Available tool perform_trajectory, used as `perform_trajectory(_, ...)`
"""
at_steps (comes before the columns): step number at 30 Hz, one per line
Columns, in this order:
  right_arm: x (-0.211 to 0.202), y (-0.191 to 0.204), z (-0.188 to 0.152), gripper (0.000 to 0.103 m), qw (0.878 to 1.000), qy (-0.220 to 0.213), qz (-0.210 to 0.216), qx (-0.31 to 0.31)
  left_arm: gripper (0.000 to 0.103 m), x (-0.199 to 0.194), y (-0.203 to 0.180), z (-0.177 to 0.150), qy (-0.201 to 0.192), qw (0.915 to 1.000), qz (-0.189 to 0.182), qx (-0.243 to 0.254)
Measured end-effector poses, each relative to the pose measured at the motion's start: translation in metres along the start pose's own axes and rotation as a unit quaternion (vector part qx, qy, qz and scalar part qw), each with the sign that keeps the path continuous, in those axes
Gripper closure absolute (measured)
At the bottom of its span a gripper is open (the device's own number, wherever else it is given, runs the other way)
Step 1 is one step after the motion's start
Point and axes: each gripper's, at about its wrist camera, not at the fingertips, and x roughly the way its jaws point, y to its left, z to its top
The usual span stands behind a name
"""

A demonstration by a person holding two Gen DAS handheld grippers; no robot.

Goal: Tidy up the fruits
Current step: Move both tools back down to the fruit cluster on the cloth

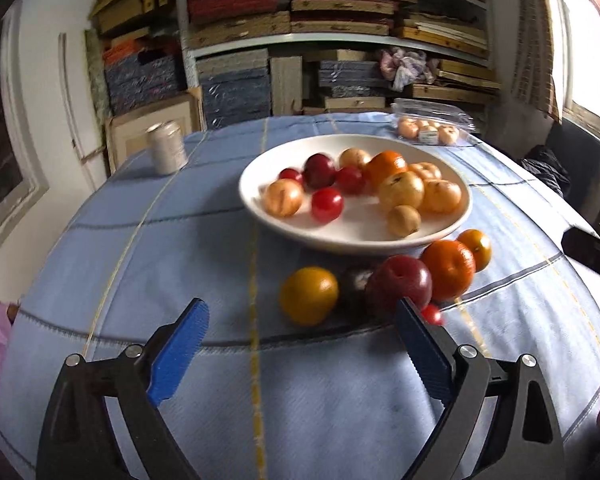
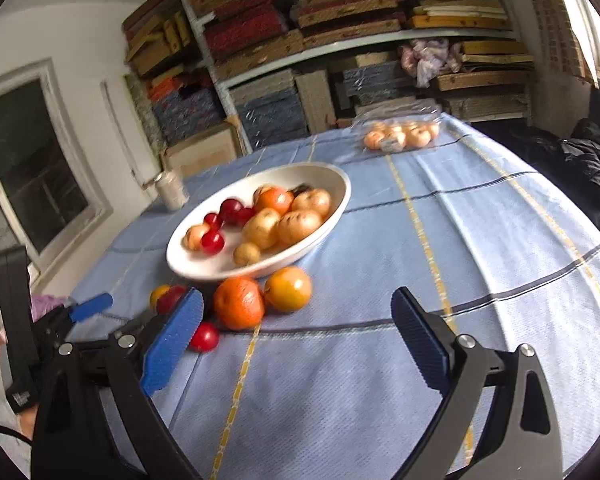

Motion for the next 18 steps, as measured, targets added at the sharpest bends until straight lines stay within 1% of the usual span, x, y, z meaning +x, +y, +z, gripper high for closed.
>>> perform_trajectory(1,0.003,0.005,-0.002,0.01,1.0,0.008,0.0,-0.012,0.008,0.0,0.007,-0.001,0.003,0.9999,0.008,-0.011)
perform_trajectory(3,0.006,0.015,-0.006,0.01,0.999,0.018,0.001,-0.037,0.008,-0.003,0.017,-0.004,0.006,0.9994,0.009,-0.032)
perform_trajectory(6,0.008,0.03,-0.011,0.01,0.997,0.024,0.006,-0.077,0.008,-0.009,0.034,-0.006,0.008,0.9973,-0.011,-0.072)
perform_trajectory(7,0.009,0.032,-0.012,0.011,0.996,0.026,0.001,-0.085,0.008,-0.01,0.036,-0.007,0.009,0.9967,-0.015,-0.079)
perform_trajectory(8,0.013,0.032,-0.013,0.014,0.996,0.033,-0.008,-0.088,0.008,-0.01,0.037,-0.008,0.013,0.9963,-0.02,-0.082)
perform_trajectory(9,0.017,0.029,-0.012,0.02,0.996,0.042,-0.014,-0.082,0.008,-0.009,0.036,-0.008,0.016,0.9963,-0.022,-0.081)
perform_trajectory(10,0.021,0.026,-0.011,0.024,0.996,0.049,-0.017,-0.074,0.008,-0.009,0.034,-0.009,0.018,0.9965,-0.025,-0.077)
perform_trajectory(11,0.026,0.019,-0.008,0.032,0.996,0.058,-0.021,-0.06,0.008,-0.01,0.03,-0.009,0.018,0.997,-0.026,-0.07)
perform_trajectory(12,0.029,0.015,-0.006,0.038,0.996,0.061,-0.025,-0.053,0.008,-0.011,0.027,-0.009,0.017,0.9975,-0.026,-0.063)
perform_trajectory(15,0.039,0.008,-0.001,0.043,0.996,0.069,-0.038,-0.05,0.008,-0.015,0.02,-0.012,0.014,0.9983,-0.032,-0.046)
perform_trajectory(18,0.051,0.013,0.001,0.045,0.993,0.083,-0.042,-0.066,0.008,-0.009,0.018,-0.013,0.026,0.9981,-0.036,-0.043)
